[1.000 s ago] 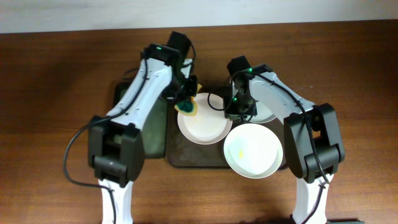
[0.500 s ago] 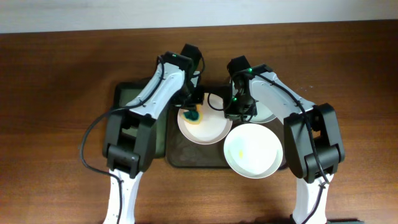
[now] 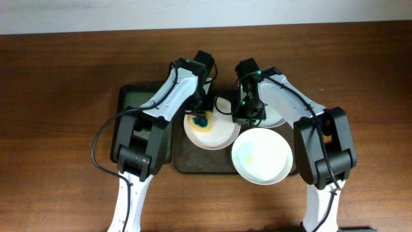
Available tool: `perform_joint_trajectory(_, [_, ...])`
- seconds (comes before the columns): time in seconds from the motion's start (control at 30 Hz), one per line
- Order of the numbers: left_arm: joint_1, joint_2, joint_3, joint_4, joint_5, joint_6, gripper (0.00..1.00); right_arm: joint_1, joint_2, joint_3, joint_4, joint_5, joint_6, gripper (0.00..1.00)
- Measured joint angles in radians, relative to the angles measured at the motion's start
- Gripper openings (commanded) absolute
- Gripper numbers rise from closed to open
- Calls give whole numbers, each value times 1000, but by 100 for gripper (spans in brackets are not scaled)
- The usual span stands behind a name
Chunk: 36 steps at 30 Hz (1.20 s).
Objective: Clean dirty plates on tray and stack at the side
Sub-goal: 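Scrub the pink plate held by the right gripper with the sponge, then withdraw the left gripper with the sponge toward the water tray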
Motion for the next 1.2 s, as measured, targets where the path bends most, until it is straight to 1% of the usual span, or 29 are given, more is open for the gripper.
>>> perform_joint_trajectory(0.13, [15, 5, 1, -2, 79, 78, 0, -3, 0, 0, -10, 7, -4, 4])
perform_joint_trajectory(0.27, [26, 21, 0, -3, 227, 175, 0, -13, 0, 0, -14, 17, -8, 4])
perform_joint_trajectory(0.37, [27, 39, -1, -10, 342, 232, 0, -16, 0, 0, -18, 29, -12, 4])
perform_joint_trajectory(0.43, [29, 45, -1, -17, 381, 260, 0, -17, 0, 0, -18, 30, -12, 4])
perform_joint_trajectory(0.47, [29, 51, -1, -35, 425, 269, 0, -17, 0, 0, -18, 30, -12, 4])
perform_joint_trajectory(0.6, [39, 53, 0, -84, 478, 295, 0, -16, 0, 0, -10, 23, -19, 4])
perform_joint_trajectory(0.73, [84, 37, 19, -103, 504, 304, 0, -14, 0, 0, 6, 2, -23, 4])
perform_joint_trajectory(0.83, [133, -27, 41, -125, 487, 303, 0, -9, 0, 0, 10, -10, -23, 4])
perform_joint_trajectory(0.87, [154, -63, 50, -135, 469, 302, 0, -9, 0, 0, 10, -13, -23, 6])
perform_joint_trajectory(0.9, [177, -103, 59, -148, 444, 299, 0, -8, 0, 0, 10, -13, -23, 11])
perform_joint_trajectory(0.93, [205, -159, 69, -170, 403, 296, 0, -8, 0, 0, 10, -14, -23, 19])
perform_joint_trajectory(1.0, [243, -232, 84, -210, 330, 286, 0, -8, 0, 0, 10, -17, -18, 27])
perform_joint_trajectory(1.03, [267, -270, 94, -242, 261, 265, 0, -8, 0, 0, 10, -17, -28, 31])
perform_joint_trajectory(1.07, [286, -296, 99, -273, 195, 247, 0, -8, 0, 0, 10, -17, -22, 32])
perform_joint_trajectory(1.2, [354, -322, 95, -344, -71, 172, 0, -7, 0, 0, 2, -17, -26, 33])
